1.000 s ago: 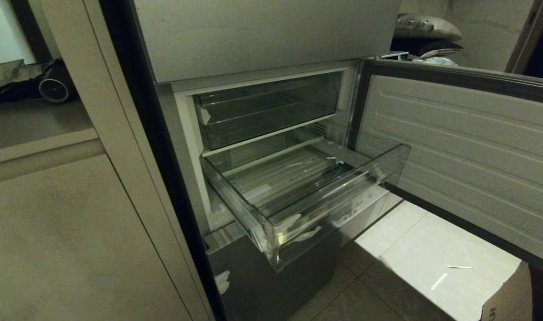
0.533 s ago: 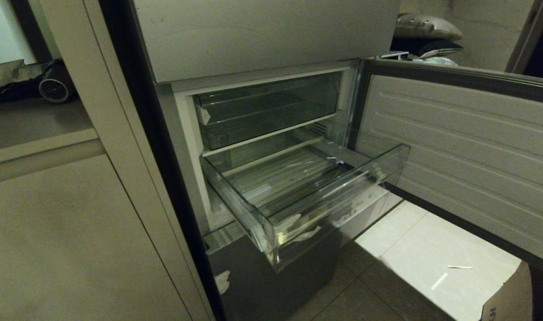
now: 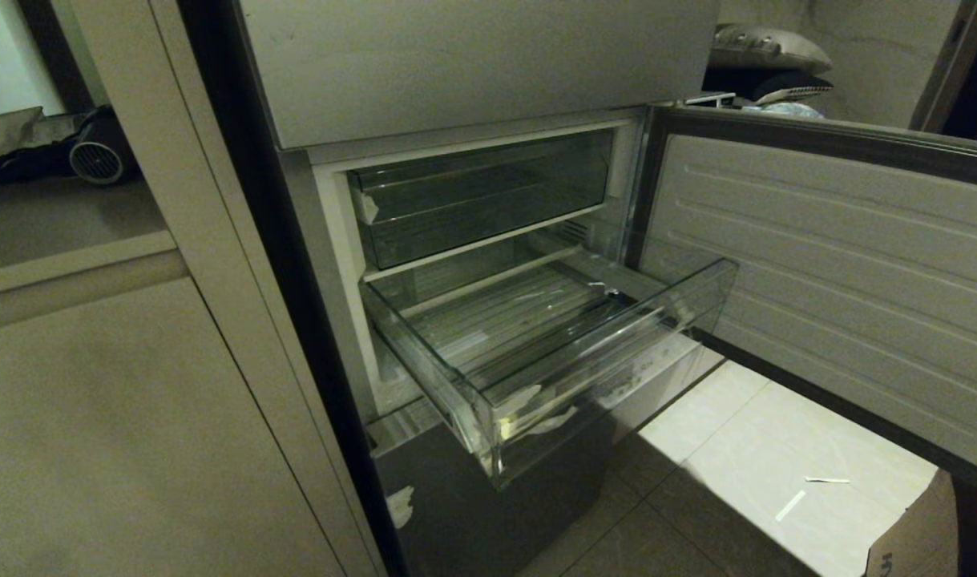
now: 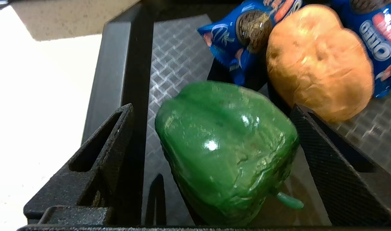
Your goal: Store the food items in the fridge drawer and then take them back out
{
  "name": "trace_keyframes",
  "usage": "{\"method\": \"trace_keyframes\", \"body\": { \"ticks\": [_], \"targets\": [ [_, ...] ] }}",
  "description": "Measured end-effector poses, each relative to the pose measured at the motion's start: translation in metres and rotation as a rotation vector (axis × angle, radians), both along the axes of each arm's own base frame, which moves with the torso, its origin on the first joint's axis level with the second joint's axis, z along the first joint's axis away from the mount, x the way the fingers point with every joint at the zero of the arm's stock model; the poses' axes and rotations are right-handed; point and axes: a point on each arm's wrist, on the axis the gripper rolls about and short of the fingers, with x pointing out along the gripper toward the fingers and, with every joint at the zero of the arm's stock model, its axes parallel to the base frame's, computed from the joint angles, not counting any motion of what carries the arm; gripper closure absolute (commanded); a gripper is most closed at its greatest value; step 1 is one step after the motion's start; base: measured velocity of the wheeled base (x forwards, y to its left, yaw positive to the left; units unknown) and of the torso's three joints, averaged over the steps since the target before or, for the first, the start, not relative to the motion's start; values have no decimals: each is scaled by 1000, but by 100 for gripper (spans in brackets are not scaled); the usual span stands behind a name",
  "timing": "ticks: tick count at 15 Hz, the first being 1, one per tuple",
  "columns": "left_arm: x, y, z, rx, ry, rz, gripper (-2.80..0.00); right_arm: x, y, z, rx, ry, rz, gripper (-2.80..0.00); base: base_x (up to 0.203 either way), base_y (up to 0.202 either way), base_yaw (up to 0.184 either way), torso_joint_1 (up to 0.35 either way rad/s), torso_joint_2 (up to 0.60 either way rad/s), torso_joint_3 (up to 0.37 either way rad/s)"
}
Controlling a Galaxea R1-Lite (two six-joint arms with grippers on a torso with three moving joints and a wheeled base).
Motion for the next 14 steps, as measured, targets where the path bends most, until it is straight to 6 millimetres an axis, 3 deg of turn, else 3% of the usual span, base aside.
{"method": "trace_keyframes", "body": {
  "ticks": [12,13,14],
  "targets": [
    [0,0,0,0,0,0,0,0,1,-15,35,24,17,-277,0,0,0,0,0,0],
    [0,0,0,0,0,0,0,0,1,-15,36,22,19,0,0,0,0,0,0,0],
    [0,0,0,0,0,0,0,0,1,-15,36,21,20,0,0,0,0,0,0,0]
  ]
}}
